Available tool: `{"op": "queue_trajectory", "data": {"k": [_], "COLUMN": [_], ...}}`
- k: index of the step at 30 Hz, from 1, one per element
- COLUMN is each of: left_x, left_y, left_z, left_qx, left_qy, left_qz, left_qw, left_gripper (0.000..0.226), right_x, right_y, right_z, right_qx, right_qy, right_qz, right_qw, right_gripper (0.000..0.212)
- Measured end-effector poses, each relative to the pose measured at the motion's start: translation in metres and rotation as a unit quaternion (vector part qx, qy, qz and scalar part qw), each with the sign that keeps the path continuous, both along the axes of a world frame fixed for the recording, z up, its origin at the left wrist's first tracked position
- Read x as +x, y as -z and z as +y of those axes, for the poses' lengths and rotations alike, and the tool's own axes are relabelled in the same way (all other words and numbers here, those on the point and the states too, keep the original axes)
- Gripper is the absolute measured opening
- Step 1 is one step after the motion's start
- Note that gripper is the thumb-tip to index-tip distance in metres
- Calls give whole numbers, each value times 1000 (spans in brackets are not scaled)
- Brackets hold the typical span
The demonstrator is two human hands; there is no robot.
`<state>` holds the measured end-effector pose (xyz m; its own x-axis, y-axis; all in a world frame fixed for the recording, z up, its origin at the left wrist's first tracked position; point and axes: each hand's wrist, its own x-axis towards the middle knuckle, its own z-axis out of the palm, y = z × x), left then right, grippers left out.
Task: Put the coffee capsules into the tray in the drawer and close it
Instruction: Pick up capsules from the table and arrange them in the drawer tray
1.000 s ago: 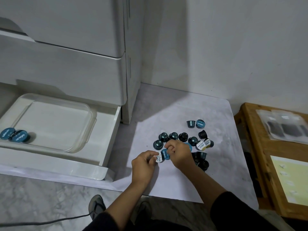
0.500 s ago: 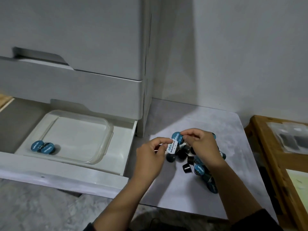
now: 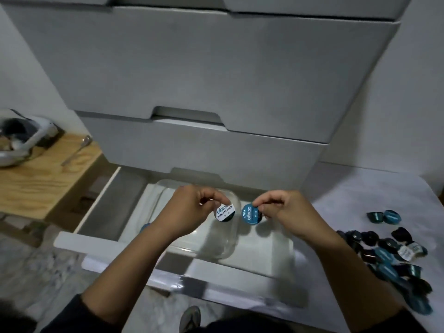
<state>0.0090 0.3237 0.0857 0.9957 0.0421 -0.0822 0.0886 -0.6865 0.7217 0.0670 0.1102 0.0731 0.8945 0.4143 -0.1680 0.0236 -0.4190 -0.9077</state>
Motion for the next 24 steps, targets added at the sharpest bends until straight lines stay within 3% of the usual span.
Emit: {"op": "queue_trajectory", "data": {"k": [5,9,13,24], "left_x": [15,25,36,40], "left_y": [20,40,63,92], "left_z": [84,120,134,132], "left_qx": [59,76,81,84], "left_qy": [96,152,190,258], "left_qz": [56,103,151,174], "left_qw": [992,980,967,946], "left_gripper": [23,24,26,25], "right_x": [2,1,2,1], "right_y": [31,51,67,90], "right_z": [80,122,143,154], "right_qx": [-35,-71,-130,-203], "right_qy": [-42,-54,-61,-62], "right_qz": [32,65,93,110], "right_qw": [998,994,985,971], "right_gripper": [31,18,15,13]}}
